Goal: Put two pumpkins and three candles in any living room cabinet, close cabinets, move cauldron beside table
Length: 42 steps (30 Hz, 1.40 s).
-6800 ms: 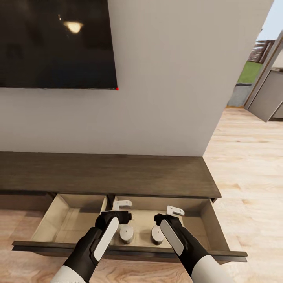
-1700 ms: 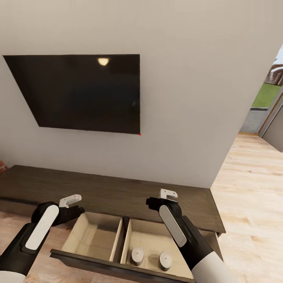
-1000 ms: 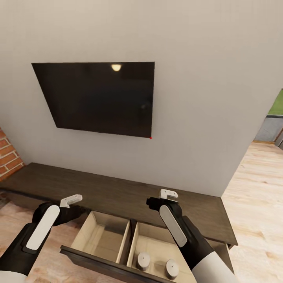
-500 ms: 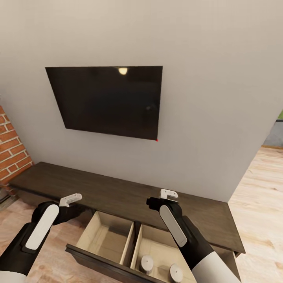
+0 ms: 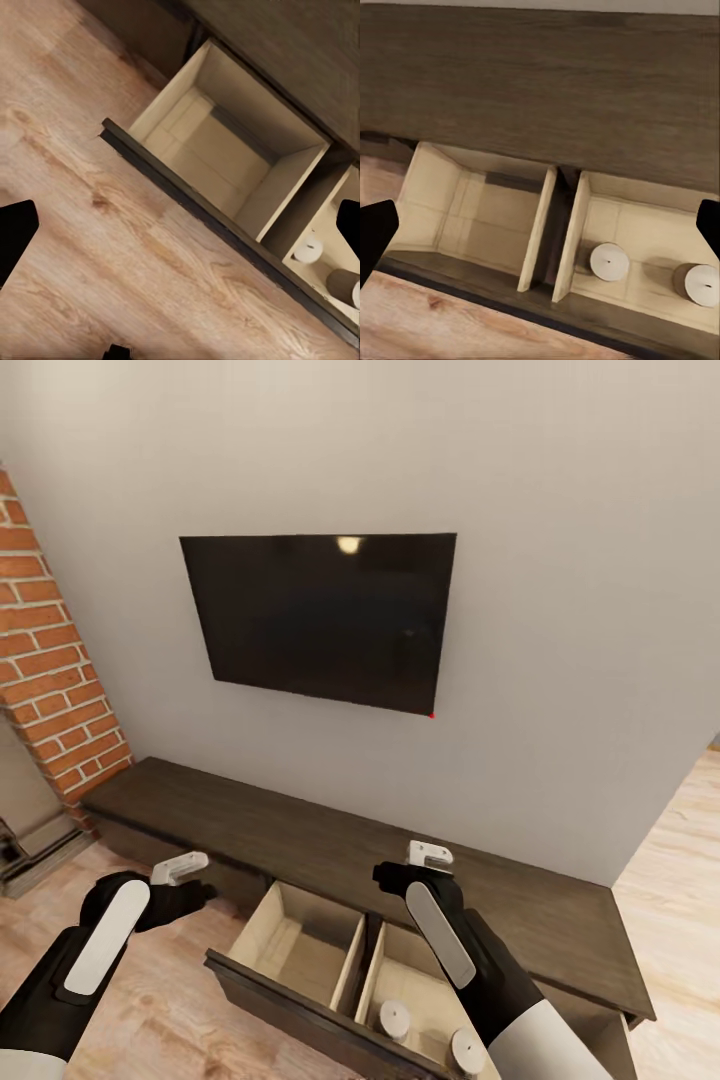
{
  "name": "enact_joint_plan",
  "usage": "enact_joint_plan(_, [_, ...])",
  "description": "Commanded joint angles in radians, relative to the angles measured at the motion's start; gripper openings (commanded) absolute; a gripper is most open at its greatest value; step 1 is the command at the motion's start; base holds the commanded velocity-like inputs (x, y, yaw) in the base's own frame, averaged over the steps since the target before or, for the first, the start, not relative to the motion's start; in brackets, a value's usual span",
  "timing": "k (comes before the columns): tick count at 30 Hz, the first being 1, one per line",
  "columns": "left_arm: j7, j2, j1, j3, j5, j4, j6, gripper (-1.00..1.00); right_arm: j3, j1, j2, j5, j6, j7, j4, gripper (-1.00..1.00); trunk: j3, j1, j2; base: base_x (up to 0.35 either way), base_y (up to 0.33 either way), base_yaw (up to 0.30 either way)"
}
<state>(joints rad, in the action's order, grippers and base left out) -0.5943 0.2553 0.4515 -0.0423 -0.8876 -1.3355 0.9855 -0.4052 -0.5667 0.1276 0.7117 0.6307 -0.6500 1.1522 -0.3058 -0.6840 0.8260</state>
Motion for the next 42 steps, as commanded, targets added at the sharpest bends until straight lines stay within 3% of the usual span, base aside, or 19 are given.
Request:
enact_joint_plan(1, [-0.01,0.001,0.001,-0.002,-0.01,-0.001,0.001,1.0,-0.001,-0.001,0.0,0.009,0.001,-0.011,0.001,1.0,-0.001,0.0,0.001,-0.151,0.086,0.256])
enact_joint_plan(42, [-0.01,0.002,0.001,-0.002,-0.008,-0.001,-0.001,1.0,-0.006,-0.001,0.004,0.005,-0.001,-0.007,-0.085,1.0,0.032,0.0,0.001,-0.019,0.01,0.258])
